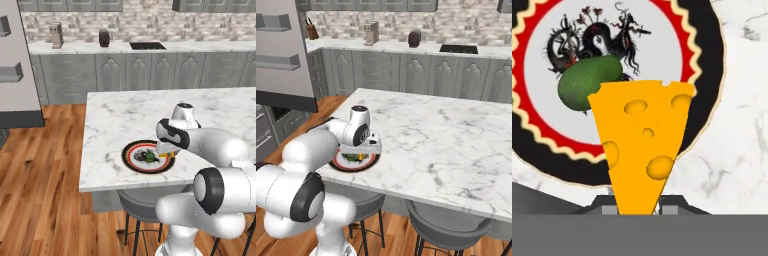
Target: Take the cheese, chicken drumstick, and avocado from the fridge and place them on the plate on the dining counter to create an appetizer plate.
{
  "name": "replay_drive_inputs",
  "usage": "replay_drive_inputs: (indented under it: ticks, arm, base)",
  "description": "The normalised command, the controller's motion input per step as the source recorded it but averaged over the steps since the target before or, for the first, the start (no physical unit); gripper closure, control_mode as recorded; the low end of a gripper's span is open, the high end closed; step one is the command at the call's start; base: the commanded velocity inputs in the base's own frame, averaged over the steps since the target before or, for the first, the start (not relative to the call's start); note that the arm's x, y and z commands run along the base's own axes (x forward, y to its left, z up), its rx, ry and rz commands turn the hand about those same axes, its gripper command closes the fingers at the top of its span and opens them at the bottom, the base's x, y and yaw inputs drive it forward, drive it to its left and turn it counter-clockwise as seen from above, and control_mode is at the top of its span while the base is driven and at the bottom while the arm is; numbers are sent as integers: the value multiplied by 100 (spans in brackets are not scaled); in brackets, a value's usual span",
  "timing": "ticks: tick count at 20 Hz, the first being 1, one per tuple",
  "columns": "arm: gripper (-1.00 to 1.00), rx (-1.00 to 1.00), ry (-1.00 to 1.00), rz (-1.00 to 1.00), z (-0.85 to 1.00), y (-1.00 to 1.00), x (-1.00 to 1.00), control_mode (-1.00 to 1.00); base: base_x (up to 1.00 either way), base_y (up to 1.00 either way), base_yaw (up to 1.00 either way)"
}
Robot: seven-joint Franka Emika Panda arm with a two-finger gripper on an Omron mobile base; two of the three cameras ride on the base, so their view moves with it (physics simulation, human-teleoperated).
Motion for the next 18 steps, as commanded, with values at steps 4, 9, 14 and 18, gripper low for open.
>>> replay_drive_inputs:
  ticks: [4,9,14,18]
  arm:
    - [100,0,0,-4,-16,-29,26,-100]
    - [100,0,0,-1,-15,2,45,-100]
    - [100,0,0,-2,-5,7,48,-100]
    - [100,0,0,-1,-20,1,35,-100]
  base:
    - [0,0,0]
    - [0,0,0]
    - [0,0,0]
    - [0,0,0]
